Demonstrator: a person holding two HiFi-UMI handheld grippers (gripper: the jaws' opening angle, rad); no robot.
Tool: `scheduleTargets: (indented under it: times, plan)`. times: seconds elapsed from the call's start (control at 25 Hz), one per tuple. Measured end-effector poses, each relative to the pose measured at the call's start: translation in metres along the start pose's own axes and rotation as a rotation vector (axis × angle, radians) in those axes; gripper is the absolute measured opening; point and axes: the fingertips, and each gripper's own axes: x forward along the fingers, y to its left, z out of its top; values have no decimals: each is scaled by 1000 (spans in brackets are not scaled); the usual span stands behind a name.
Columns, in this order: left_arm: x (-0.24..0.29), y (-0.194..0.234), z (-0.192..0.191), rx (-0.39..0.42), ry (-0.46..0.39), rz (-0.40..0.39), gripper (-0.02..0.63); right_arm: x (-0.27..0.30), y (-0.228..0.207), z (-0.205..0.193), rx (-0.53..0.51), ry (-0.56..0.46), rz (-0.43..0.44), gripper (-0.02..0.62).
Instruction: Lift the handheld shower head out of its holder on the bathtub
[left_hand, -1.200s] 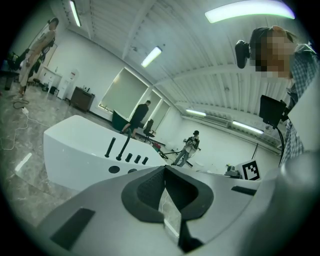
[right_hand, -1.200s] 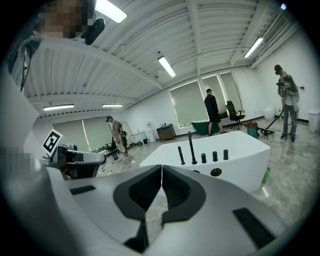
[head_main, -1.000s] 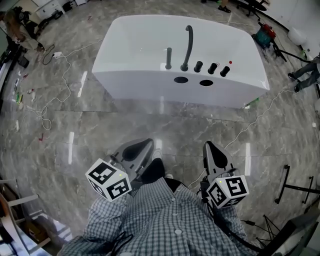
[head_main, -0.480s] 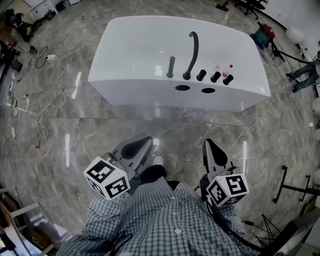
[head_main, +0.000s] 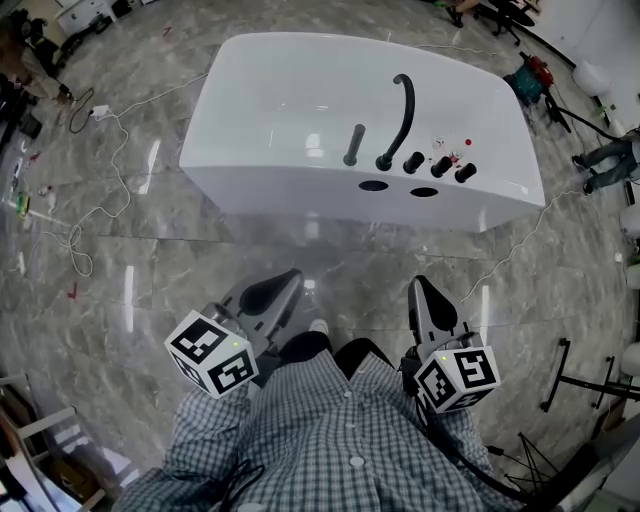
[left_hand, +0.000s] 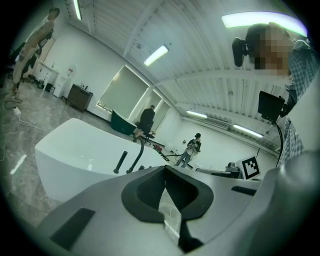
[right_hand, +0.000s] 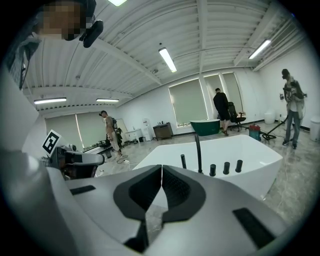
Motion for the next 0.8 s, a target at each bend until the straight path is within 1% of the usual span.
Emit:
scheduleTargets:
  times: [0.2, 0.4, 0.64, 0.8]
  plan:
    - [-1, 11, 7, 3, -3, 6, 9, 9, 4, 5, -7, 1, -2, 18]
    - [5, 16, 13, 12, -5, 10, 9, 18, -4, 9, -6, 1, -7, 18]
    - [19, 31, 24, 18, -15, 34, 9, 44, -12, 20, -12, -9, 18, 18]
    - [38, 42, 34, 15, -9, 51, 9, 65, -24, 32, -8, -8, 36, 18]
